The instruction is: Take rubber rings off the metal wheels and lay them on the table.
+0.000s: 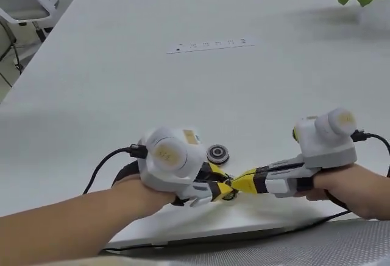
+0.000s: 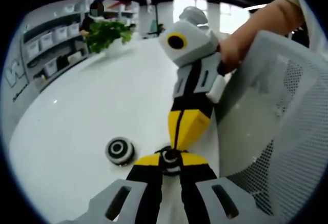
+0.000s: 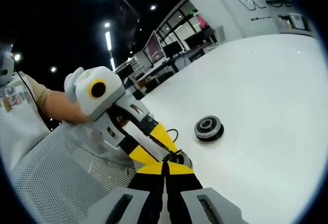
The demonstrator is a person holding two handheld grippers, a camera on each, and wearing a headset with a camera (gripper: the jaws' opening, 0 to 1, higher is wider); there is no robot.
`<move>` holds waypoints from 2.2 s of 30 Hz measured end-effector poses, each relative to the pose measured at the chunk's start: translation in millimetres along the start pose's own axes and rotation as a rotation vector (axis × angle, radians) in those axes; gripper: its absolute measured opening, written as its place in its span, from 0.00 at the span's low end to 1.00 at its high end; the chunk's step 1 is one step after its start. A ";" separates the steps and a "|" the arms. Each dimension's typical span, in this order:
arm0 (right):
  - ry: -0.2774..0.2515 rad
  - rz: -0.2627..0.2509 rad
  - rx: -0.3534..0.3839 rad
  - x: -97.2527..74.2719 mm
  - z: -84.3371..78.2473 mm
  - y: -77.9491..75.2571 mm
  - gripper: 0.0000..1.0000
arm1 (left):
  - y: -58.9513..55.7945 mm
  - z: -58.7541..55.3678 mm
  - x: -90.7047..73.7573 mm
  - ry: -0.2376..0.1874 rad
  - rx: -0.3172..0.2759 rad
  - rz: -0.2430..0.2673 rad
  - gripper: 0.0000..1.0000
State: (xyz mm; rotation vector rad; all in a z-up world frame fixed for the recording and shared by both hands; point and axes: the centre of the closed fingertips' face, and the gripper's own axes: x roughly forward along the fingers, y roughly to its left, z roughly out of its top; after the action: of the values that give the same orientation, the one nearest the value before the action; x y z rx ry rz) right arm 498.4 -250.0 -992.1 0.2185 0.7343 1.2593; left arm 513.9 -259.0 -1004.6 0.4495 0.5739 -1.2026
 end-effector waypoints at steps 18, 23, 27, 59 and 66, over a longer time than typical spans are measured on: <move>-0.012 -0.050 -0.022 -9.5 -0.6 -16.2 0.00 | -4.9 0.2 -5.1 -0.006 0.018 -0.049 0.18; -0.010 -0.046 -0.022 -10.0 0.4 -14.5 0.00 | -10.7 8.4 -13.6 -0.035 0.015 -0.074 0.22; -0.013 -0.040 -0.021 -12.4 3.0 -12.6 0.00 | -8.4 21.0 -24.1 -0.084 -0.019 -0.074 0.25; 0.027 0.017 -0.082 7.7 48.5 11.1 0.00 | 14.7 -1.1 -117.2 -0.142 -0.102 0.026 0.57; 0.059 0.017 -0.093 21.1 52.1 8.4 0.00 | 17.2 -5.7 -125.4 -0.148 -0.115 0.046 0.58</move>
State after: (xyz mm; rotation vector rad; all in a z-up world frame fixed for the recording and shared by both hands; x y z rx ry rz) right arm 526.0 -215.6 -956.2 0.1124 0.7233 1.3177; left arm 498.0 -158.2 -929.4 0.2724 0.4995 -1.1418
